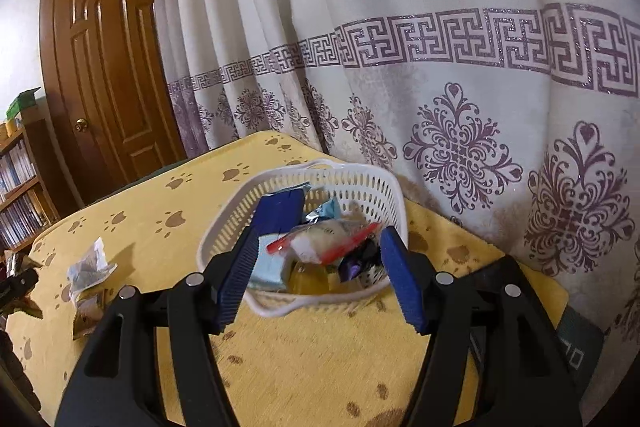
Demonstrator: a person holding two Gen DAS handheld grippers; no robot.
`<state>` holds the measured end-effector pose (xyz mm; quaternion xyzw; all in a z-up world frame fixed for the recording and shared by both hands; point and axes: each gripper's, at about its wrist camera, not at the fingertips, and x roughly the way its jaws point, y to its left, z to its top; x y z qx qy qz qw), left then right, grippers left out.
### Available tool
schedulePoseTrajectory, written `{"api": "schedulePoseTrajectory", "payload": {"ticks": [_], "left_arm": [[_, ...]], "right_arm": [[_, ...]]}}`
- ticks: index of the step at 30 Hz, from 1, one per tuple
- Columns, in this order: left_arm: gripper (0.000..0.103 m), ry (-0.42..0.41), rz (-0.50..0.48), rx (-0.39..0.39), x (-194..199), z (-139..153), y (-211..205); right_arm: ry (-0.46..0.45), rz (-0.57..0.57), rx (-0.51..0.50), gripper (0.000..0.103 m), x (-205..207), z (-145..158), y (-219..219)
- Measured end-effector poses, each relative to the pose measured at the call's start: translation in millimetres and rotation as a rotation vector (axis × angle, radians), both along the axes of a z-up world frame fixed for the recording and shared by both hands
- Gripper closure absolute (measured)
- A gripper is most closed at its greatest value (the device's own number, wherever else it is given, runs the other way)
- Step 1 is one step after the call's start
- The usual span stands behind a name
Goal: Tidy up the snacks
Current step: 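Carry the translucent packet into the white basket and open the right gripper, then carry the biscuit bag into the white basket and open the left gripper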
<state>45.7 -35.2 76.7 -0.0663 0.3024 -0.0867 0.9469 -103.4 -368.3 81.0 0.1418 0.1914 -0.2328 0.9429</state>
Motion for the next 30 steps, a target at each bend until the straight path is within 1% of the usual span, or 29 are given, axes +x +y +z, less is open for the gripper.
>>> {"api": "schedulePoseTrajectory", "payload": {"ticks": [6,13,22,30], "left_arm": [[0.050,-0.010,-0.041,0.046,-7,-3,-22],[0.050,-0.018,-0.094,0.093,-18,-4,-51],[0.050,-0.043,-0.156,0.150,-29,3,-90],[0.050,-0.071,-0.204,0.206,-34,11,-132]], "right_arm": [[0.013,0.029,0.016,0.038,-5,-15,16],[0.081,0.086,0.055,0.038,-1,-41,26],[0.103,0.185,0.101,0.034,9,-48,27],[0.082,0.219,0.198,0.033,8,-56,15]]}}
